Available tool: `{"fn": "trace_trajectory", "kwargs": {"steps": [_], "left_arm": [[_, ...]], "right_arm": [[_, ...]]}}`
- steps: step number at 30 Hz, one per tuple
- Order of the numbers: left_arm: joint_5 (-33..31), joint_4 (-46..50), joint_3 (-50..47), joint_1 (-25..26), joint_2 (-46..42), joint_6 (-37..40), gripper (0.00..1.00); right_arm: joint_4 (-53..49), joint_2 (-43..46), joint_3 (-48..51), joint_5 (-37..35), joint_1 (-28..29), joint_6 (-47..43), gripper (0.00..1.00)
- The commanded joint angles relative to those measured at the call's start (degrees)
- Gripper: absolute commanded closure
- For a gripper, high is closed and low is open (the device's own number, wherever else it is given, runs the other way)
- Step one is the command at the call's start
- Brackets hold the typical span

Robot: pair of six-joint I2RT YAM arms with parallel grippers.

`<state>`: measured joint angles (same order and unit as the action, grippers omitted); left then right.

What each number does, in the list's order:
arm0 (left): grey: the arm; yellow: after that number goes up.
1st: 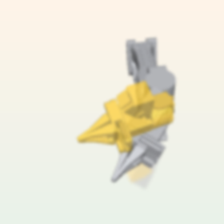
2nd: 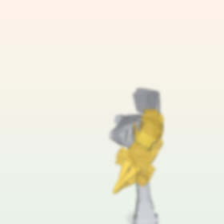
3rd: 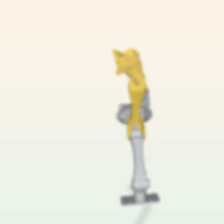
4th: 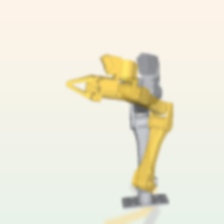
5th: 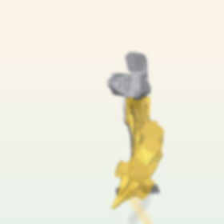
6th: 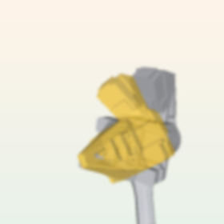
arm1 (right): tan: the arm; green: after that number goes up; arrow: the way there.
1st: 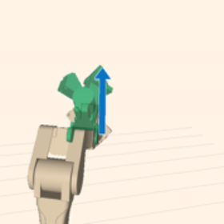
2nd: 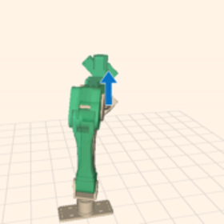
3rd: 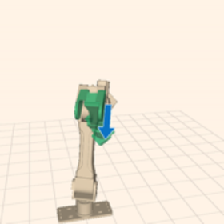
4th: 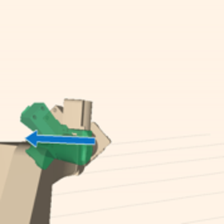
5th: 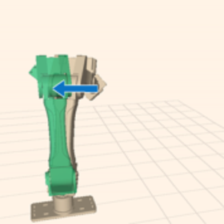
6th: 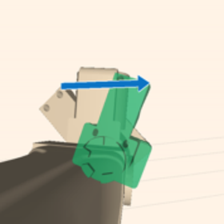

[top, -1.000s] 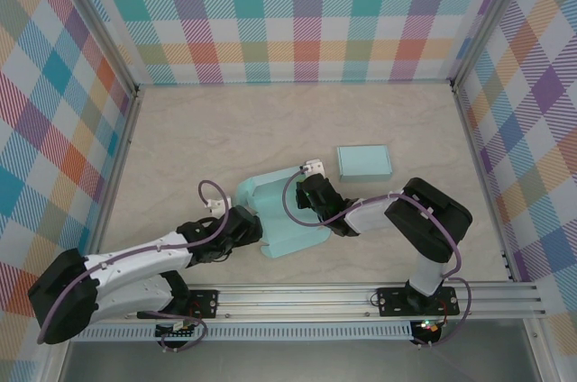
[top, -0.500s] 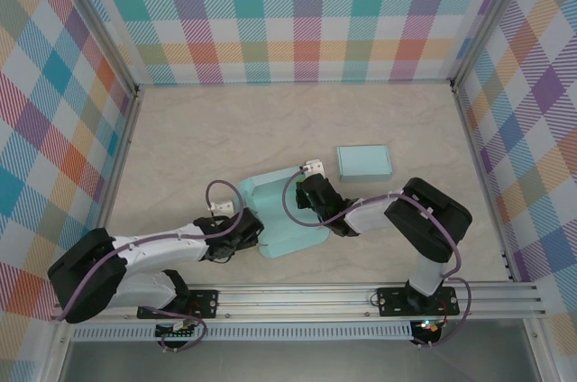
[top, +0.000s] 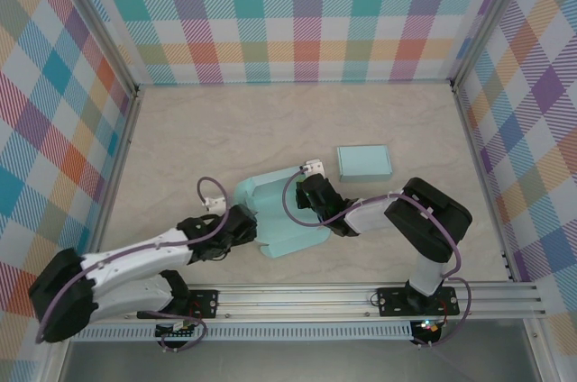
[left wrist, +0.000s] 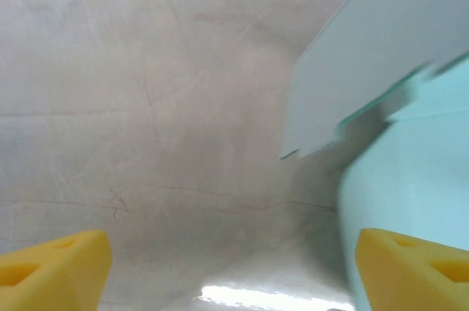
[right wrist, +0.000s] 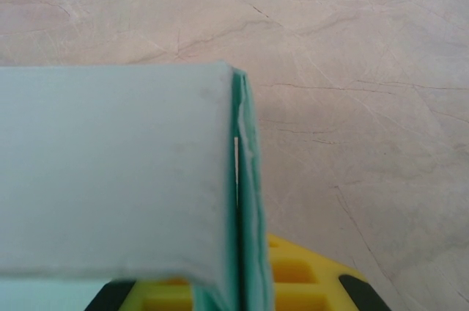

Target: Fold the paper box

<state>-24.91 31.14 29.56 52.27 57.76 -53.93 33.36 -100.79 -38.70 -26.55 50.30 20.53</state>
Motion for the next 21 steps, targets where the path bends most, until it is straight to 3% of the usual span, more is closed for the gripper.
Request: {"fn": "trace_trajectory", "kwargs": {"steps": [1, 5, 9, 16, 21], "left_arm": [[-3.3, 6.06, 1.95, 0.16, -7.35, 2.64, 0.17], [-5.84, 8.95, 3.57, -0.1, -13.48, 4.27, 0.22], [-10.28, 12.55, 6.34, -2.44, -13.68, 7.43, 0.43], [-12.52, 13.56, 9.19, -10.35, -9.21, 12.55, 0.65], [-12.57, 7.56, 8.03, -13.77, -4.8, 16.76, 0.65]], "right_arm": [[-0.64, -1.23, 0.26, -0.33, 0.41, 0.99, 1.0], [-0.58, -1.07, 0.37, -0.35, 0.42, 1.11, 1.0], [-0.57, -0.93, 0.55, -0.34, 0.41, 1.09, 1.0], [-0.58, -0.9, 0.48, -0.33, 0.41, 0.99, 1.0], [-0.44, -1.08, 0.31, -0.12, 0.42, 1.09, 1.0]]}}
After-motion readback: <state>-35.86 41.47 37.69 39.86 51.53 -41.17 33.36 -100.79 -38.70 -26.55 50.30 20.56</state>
